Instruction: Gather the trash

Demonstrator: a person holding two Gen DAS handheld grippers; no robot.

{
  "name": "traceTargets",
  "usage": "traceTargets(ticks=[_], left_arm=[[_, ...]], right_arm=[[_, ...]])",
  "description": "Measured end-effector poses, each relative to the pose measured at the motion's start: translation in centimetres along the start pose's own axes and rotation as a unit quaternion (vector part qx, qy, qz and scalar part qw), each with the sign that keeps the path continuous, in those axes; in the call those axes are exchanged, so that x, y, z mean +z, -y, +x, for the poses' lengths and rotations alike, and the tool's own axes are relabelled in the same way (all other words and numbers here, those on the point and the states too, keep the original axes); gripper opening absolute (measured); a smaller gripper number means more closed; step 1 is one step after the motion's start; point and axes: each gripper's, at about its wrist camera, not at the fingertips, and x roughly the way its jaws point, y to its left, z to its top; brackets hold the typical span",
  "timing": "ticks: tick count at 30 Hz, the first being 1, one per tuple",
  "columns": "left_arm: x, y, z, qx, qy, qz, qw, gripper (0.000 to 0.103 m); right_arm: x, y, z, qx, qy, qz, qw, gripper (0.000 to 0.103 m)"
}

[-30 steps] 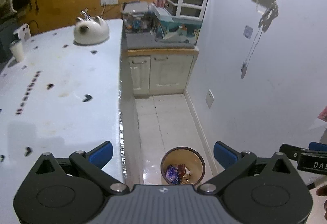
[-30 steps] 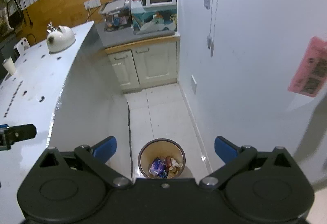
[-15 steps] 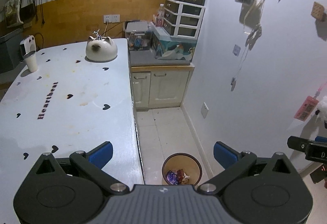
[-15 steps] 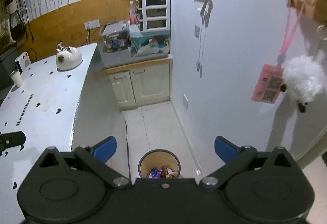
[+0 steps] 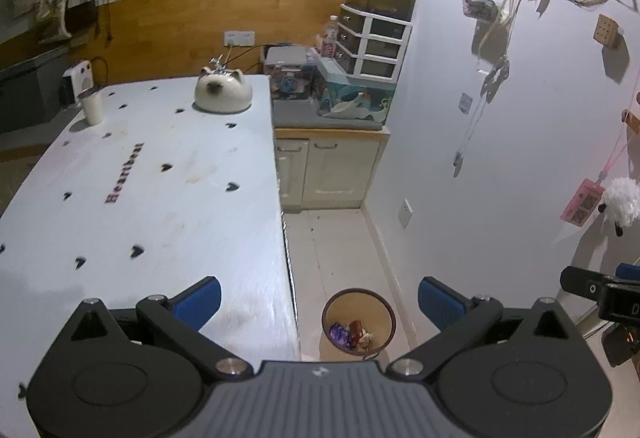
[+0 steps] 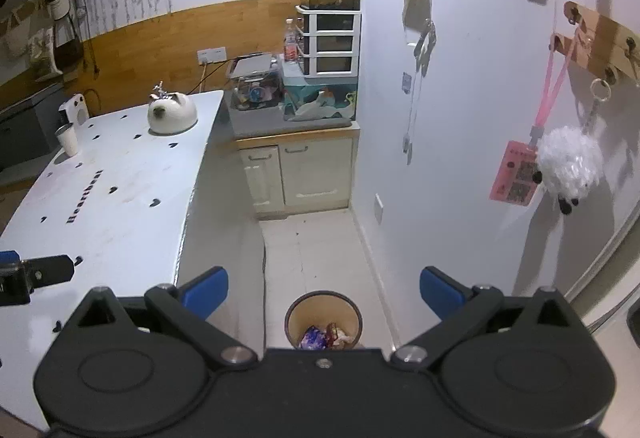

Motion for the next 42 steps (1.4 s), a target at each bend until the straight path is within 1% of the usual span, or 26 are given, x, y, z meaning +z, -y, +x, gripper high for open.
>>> traceTargets(ticks=[6, 9, 14, 21, 31, 42], left_arm=[[-1.7, 0.2, -1.9, 0.013, -0.001, -0.01, 0.9999, 0.103], [-2.2, 0.6, -2.7, 0.018, 0.003, -0.01, 0.9998, 0.103], [-2.9, 1.2, -3.7, 0.018, 0.008, -0.011, 0.9997, 0.103], [-3.9, 1.4, -4.6, 0.022, 0.006, -0.013, 0.9997, 0.103], [-4.3, 1.7, -5.1, 0.031, 0.009, -0.016, 0.9993, 0.103], [-4.4, 2.2, -5.3, 0.033, 0.011, -0.012, 0.9993, 0.103]], right_arm=[[-1.5, 0.2, -1.5, 0.01, -0.008, -0.004, 1.0, 0.103], [-2.1, 0.4, -2.2, 0.01, -0.006, -0.004, 1.0, 0.103], [-2.6, 1.0, -3.1, 0.006, 0.001, -0.012, 1.0, 0.103], [-3.0, 1.5, -4.1, 0.012, 0.005, -0.021, 1.0, 0.103], [-3.7, 1.2, -4.8, 0.023, 0.004, -0.034, 0.999, 0.103], [-3.7, 1.3, -5.0, 0.024, 0.005, -0.034, 0.999, 0.103]])
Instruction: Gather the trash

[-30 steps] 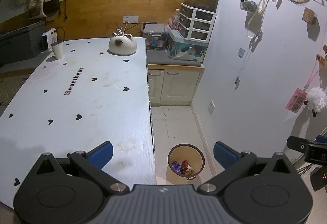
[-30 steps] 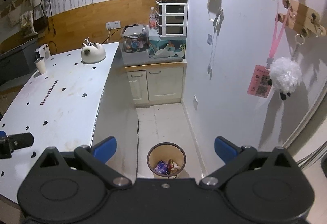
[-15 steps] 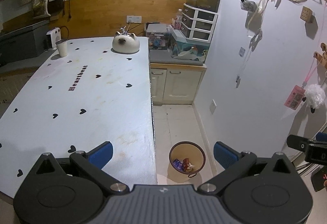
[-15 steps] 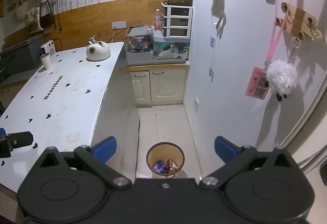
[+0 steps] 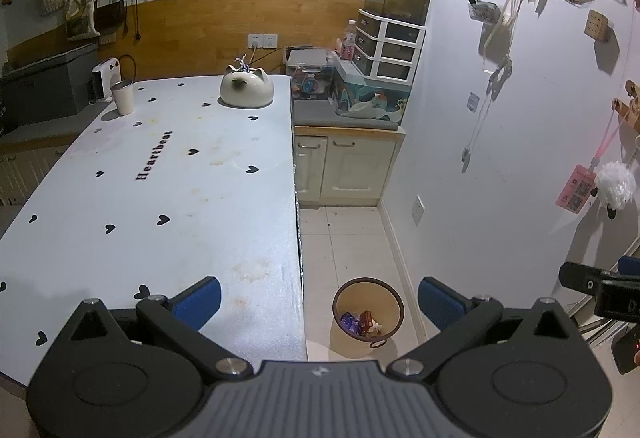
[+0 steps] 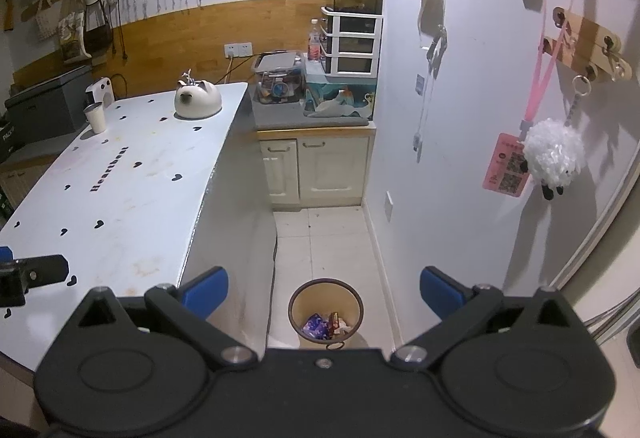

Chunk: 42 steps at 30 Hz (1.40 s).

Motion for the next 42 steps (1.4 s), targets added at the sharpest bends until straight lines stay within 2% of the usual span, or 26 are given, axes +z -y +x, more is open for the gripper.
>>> traceTargets(ticks=[42], left_arm=[[0.04, 0.04, 0.66, 0.006, -0.006, 0.0, 1.0, 0.103]], right_arm=[[0.0, 0.59, 0.77, 0.008, -0.008, -0.003, 1.0, 0.103]])
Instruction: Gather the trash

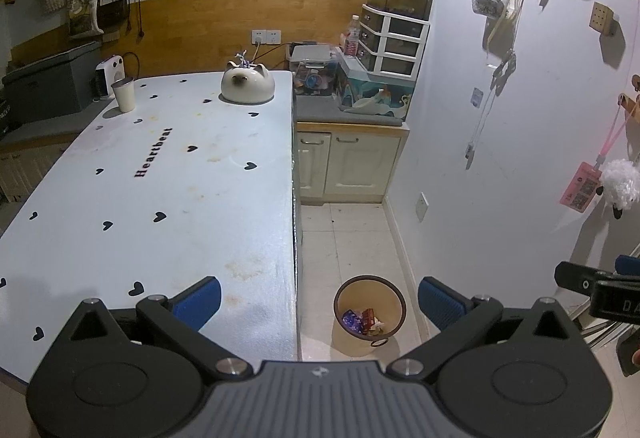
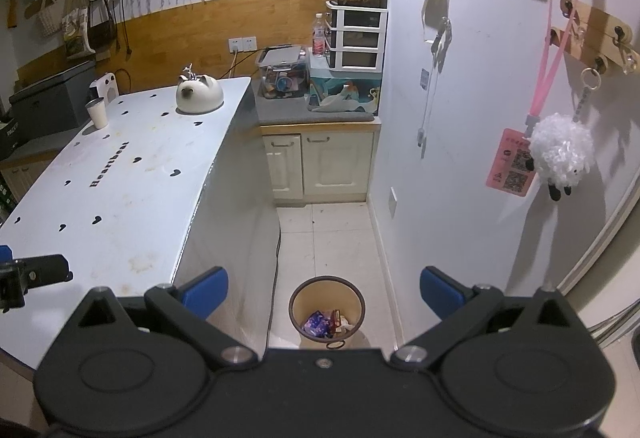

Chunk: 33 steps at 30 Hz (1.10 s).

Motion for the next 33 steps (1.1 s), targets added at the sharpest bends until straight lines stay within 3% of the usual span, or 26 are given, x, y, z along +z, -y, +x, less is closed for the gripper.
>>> traceTargets(ticks=[33], left_arm=[[0.11, 0.05, 0.06, 0.005, 0.001, -0.002, 1.0, 0.103]], right_arm=[[0.5, 0.06, 0.44, 0.007, -0.001, -0.004, 1.0, 0.103]])
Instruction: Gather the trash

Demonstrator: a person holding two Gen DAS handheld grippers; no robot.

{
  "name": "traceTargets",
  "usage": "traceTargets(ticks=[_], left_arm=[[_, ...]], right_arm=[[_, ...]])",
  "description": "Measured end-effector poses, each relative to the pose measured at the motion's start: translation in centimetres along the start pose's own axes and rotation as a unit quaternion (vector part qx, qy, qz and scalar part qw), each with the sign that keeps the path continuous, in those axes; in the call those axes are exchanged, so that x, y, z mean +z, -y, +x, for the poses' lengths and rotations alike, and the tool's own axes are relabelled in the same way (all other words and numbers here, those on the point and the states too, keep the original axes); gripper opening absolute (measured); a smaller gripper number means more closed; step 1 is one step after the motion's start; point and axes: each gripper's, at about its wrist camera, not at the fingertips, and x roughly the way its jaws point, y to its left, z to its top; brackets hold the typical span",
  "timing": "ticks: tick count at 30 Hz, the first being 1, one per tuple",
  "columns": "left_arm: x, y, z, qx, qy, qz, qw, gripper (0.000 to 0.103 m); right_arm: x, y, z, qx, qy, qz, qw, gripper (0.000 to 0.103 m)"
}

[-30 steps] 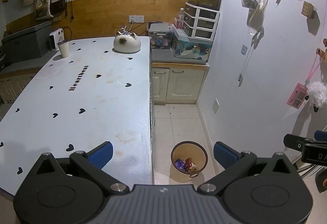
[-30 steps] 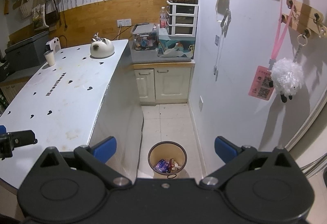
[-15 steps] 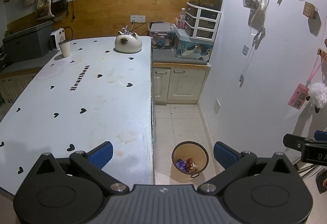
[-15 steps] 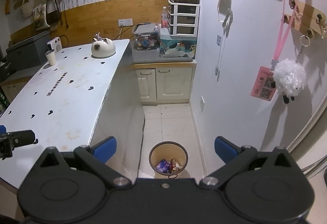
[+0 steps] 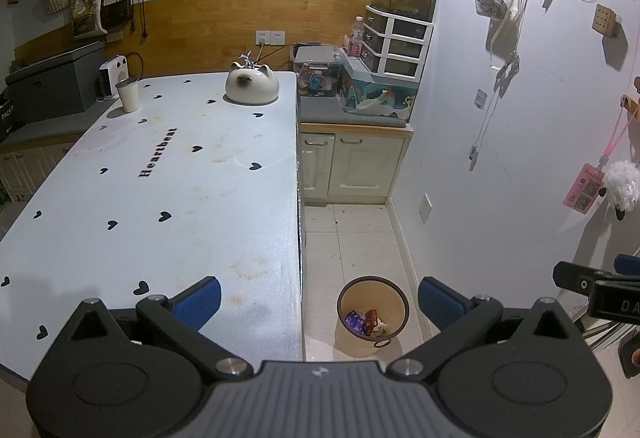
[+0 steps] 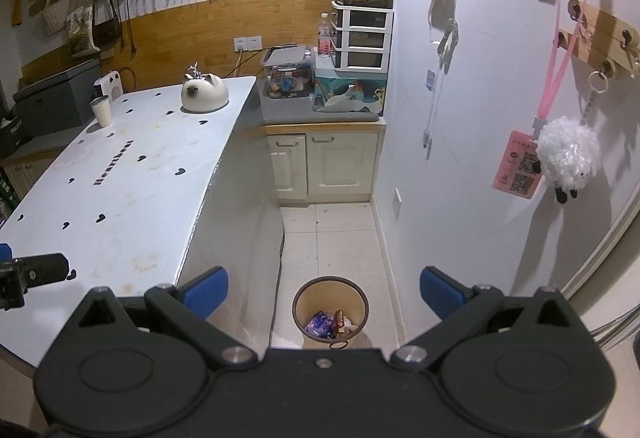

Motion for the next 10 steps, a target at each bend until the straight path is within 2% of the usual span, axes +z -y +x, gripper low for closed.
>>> traceTargets(ticks=[10], left_arm=[[-0.08, -0.11, -0.1, 0.001, 0.001, 0.0, 1.0, 0.103]], right_arm=[[0.04, 0.06, 0.15, 0.002, 0.001, -0.004, 1.0, 0.103]])
